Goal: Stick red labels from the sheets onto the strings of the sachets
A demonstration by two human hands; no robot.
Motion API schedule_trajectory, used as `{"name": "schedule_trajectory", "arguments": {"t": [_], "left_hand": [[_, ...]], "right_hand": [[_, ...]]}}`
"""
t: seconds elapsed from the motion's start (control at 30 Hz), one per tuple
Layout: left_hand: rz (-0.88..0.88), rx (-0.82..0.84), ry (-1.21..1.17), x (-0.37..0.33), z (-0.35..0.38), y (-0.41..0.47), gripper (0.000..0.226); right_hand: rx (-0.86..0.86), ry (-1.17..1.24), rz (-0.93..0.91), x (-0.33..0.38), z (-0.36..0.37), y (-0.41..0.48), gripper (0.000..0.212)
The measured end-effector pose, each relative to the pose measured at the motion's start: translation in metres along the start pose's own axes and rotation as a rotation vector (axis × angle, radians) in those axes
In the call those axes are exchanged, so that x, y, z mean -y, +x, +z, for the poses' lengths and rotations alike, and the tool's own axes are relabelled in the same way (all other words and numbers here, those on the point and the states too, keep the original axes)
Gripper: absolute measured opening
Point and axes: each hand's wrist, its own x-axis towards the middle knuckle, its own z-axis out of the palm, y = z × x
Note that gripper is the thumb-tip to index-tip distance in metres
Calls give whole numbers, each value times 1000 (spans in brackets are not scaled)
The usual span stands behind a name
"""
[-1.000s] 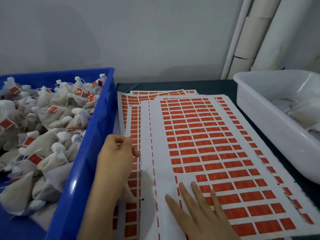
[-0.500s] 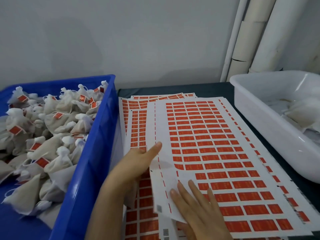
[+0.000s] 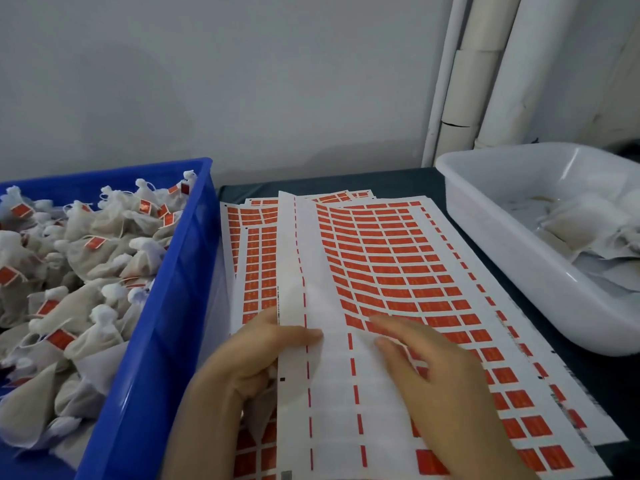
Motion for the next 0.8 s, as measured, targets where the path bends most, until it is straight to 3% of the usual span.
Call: {"name": "schedule_trajectory", "arguments": {"t": [0.2,0.5,0.8], "left_hand": [[73,2,-17,3,3,-2,39],[191,27,-63,4,3,0,52],[189,-24,13,1,7,1,57]], "right_hand": [[-24,63,-66,6,12,19,52],[-79,12,-206,11,17,19,44],[-57,-6,-132,13,13,27,22]]}}
